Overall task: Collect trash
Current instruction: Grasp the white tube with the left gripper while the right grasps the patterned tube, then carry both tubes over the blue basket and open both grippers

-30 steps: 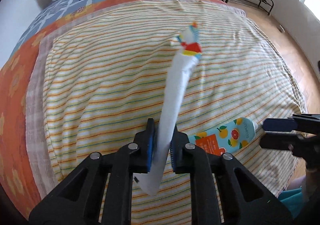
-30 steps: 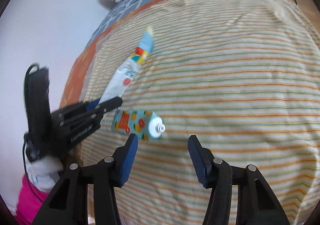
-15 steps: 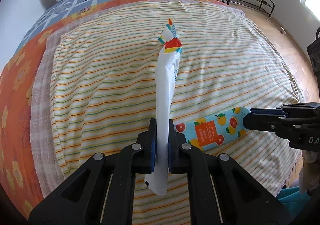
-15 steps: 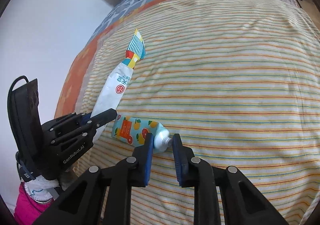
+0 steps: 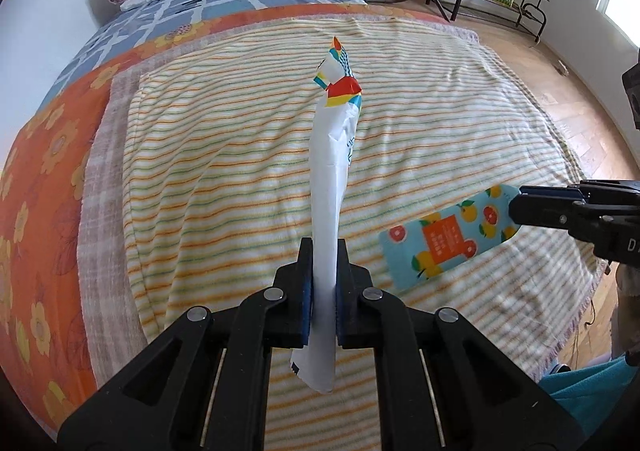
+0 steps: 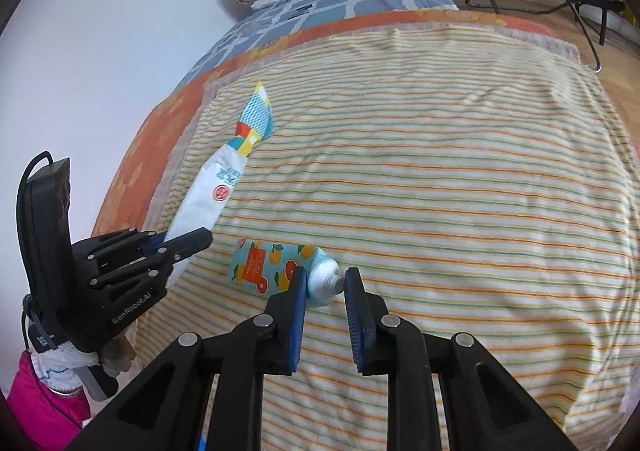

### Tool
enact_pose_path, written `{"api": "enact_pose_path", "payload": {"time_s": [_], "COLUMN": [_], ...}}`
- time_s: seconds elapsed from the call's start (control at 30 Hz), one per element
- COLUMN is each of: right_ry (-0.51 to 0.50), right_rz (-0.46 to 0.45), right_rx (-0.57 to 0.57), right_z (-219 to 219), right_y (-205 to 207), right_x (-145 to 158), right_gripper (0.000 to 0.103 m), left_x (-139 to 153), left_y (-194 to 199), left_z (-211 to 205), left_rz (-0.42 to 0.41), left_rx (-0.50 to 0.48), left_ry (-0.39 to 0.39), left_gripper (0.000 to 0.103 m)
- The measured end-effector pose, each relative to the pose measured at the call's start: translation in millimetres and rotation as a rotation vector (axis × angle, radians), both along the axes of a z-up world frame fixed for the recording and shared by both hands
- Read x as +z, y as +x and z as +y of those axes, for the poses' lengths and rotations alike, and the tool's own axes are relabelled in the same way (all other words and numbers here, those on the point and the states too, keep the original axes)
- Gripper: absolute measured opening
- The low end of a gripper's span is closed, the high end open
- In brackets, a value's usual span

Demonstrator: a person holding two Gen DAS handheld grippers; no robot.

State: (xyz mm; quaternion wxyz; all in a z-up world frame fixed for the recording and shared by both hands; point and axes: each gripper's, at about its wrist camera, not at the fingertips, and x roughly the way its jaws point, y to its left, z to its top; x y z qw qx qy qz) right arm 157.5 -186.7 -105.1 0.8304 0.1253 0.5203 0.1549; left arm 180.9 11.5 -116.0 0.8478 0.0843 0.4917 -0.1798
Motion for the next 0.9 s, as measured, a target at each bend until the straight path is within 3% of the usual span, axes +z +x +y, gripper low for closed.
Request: {"api": "enact_pose_path", "payload": {"time_s": [0.27, 0.57, 0.9], "right_ry": [-0.037, -0.092, -0.088], "right_rz": [-0.026, -0.043, -0.034], "right_rx": [0.029, 0.136, 0.169], "right_z": [-10, -3, -8], "right_y": [-26, -79, -123], "right_x": [19, 37, 47], "right_gripper": [0.018, 0.018, 0.018], "left_x": [14, 36, 45], "left_y": [-23, -79, -137], "left_z": [7, 10, -1], "left_rz": [-0.01, -0.062, -0.074], "left_rx": [0.016, 0.019, -0.005], "left_ry": [-0.027, -0.066, -0.087], "left_gripper": [0.006, 0.006, 0.006]}}
